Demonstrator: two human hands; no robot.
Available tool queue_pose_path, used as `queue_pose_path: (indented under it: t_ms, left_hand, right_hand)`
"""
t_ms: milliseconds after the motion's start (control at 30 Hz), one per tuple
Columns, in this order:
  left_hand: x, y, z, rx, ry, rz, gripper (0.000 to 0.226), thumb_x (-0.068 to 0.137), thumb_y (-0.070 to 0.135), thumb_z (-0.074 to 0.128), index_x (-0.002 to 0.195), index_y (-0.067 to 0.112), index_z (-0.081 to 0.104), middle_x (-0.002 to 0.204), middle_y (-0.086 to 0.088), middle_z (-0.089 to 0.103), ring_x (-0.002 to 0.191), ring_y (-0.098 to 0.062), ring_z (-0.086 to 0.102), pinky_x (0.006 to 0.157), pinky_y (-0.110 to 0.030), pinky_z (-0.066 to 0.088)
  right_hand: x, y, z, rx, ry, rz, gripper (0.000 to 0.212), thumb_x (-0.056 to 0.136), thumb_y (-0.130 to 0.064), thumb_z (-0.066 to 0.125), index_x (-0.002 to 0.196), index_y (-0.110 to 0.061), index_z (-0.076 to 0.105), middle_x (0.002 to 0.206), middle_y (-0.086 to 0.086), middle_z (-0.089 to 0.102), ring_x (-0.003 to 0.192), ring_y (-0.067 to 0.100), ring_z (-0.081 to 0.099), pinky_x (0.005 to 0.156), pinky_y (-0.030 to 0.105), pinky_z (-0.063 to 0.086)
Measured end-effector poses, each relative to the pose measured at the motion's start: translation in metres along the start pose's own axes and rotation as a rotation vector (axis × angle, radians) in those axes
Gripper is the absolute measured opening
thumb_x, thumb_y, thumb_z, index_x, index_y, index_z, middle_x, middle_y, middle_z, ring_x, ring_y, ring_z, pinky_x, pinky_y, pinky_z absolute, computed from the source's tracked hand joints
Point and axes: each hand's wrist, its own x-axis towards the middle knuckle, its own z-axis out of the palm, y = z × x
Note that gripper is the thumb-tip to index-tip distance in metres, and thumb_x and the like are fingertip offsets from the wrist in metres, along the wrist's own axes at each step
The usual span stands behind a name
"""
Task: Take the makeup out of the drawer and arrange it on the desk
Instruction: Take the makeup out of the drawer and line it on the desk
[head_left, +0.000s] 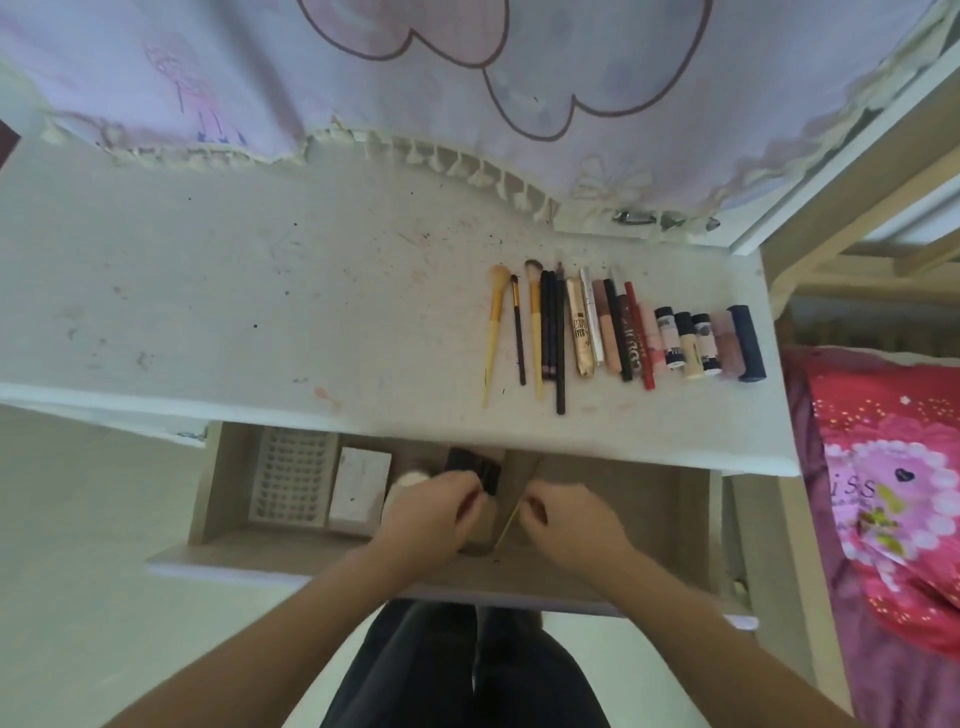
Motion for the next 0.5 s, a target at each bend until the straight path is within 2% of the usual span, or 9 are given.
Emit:
queue_pose_path:
  t_ms: [67,133,200,267,400,500]
  left_hand:
    - [0.006,-0.002,0.031,0.132,-0.094,-0.133,0.027,0.095,0.034,0.043,0.115,0.019,0.052,0.107,-0.001,0.057,0.093,-0.019,0.058,0.071,-0.033,0.048]
    - [0.021,0.000,0.048,0.240,-0.159,-0.294,0.035,0.096,0.031,0.043,0.125,0.013,0.046,0.119,-0.008,0.052,0.103,-0.026,0.057,0.072,-0.034,0.044]
    - [0.033,0.002,0.061,0.342,-0.201,-0.361,0.033,0.095,0.023,0.046,0.124,0.008,0.046,0.121,-0.011,0.053,0.102,-0.028,0.059,0.069,-0.034,0.043]
    - [0.038,0.004,0.072,0.422,-0.215,-0.395,0.033,0.093,0.016,0.048,0.124,0.006,0.046,0.120,-0.013,0.054,0.101,-0.028,0.060,0.069,-0.034,0.044]
    - [0.042,0.010,0.081,0.437,-0.204,-0.441,0.034,0.092,0.011,0.048,0.126,0.005,0.044,0.120,-0.014,0.051,0.101,-0.029,0.059,0.068,-0.034,0.044]
    - [0.038,0.013,0.086,0.407,-0.204,-0.447,0.040,0.092,0.016,0.050,0.129,0.007,0.038,0.127,-0.014,0.042,0.108,-0.030,0.052,0.068,-0.035,0.041]
  right_hand:
    - [0.018,0.013,0.026,0.034,-0.078,0.186,0.028,0.098,-0.032,0.042,0.086,-0.014,0.059,0.083,0.007,0.062,0.086,0.028,0.064,0.070,0.034,0.049]
    - [0.041,0.022,0.042,0.086,-0.068,0.299,0.033,0.099,-0.030,0.040,0.100,-0.006,0.063,0.103,0.016,0.065,0.098,0.032,0.062,0.082,0.037,0.051]
    - [0.061,0.026,0.054,0.104,-0.025,0.367,0.031,0.099,-0.025,0.041,0.108,-0.003,0.062,0.113,0.019,0.063,0.104,0.033,0.060,0.087,0.037,0.050]
    - [0.071,0.027,0.063,0.096,0.010,0.390,0.027,0.098,-0.018,0.041,0.106,-0.003,0.063,0.113,0.018,0.063,0.103,0.032,0.061,0.086,0.036,0.050]
    - [0.071,0.037,0.071,0.040,0.085,0.403,0.026,0.097,-0.013,0.041,0.108,-0.002,0.062,0.114,0.019,0.064,0.105,0.033,0.060,0.087,0.036,0.048]
    - [0.064,0.049,0.067,0.067,0.115,0.427,0.023,0.096,-0.015,0.045,0.107,-0.002,0.061,0.113,0.019,0.064,0.105,0.033,0.060,0.085,0.035,0.048]
